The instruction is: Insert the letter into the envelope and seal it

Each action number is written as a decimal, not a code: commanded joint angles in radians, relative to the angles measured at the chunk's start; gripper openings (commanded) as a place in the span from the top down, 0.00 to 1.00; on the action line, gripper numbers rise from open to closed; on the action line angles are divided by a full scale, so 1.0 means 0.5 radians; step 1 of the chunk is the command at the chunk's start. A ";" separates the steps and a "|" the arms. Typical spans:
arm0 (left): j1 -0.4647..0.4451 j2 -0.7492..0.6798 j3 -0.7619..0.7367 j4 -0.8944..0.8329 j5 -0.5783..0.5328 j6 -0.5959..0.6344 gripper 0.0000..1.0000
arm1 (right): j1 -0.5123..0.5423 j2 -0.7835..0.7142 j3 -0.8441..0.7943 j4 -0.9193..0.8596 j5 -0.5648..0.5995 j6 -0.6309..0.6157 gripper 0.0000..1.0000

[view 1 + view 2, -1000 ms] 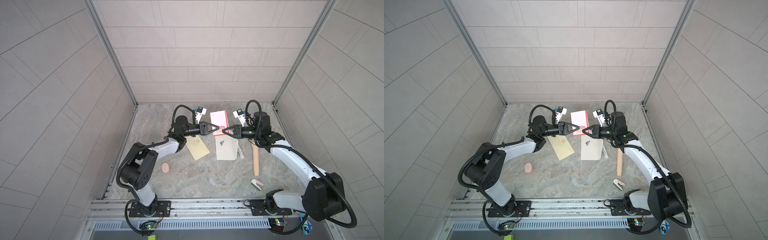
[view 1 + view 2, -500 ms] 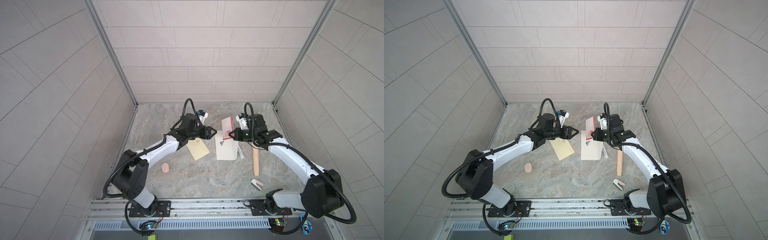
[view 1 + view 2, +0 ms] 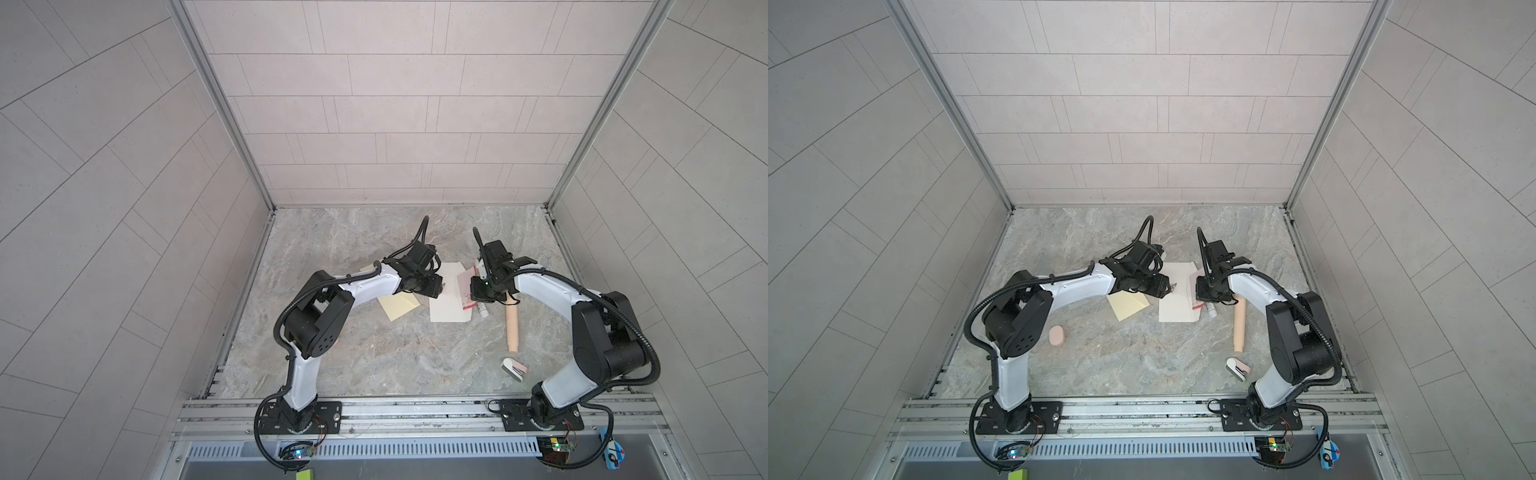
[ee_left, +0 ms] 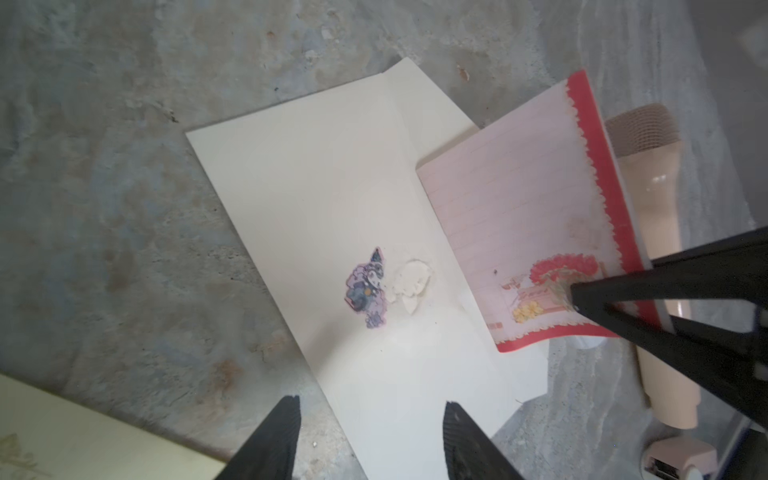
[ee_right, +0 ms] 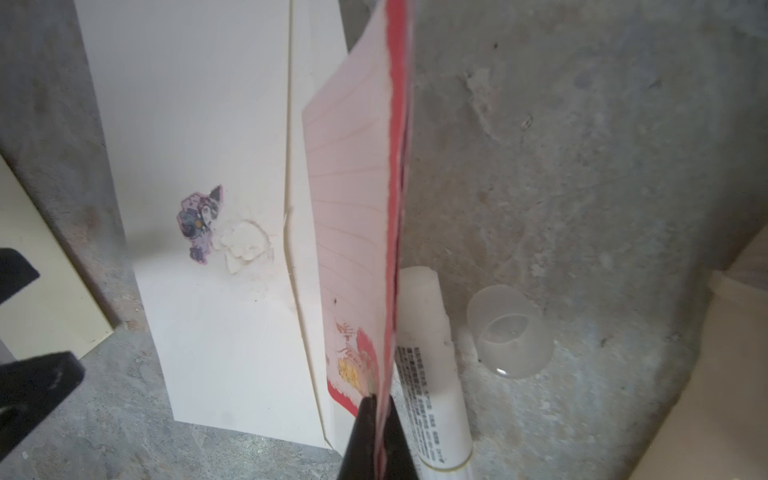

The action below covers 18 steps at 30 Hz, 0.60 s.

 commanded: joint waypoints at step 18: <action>0.010 0.220 0.077 -0.077 0.062 -0.075 0.41 | 0.002 0.174 0.049 -0.017 -0.219 0.040 1.00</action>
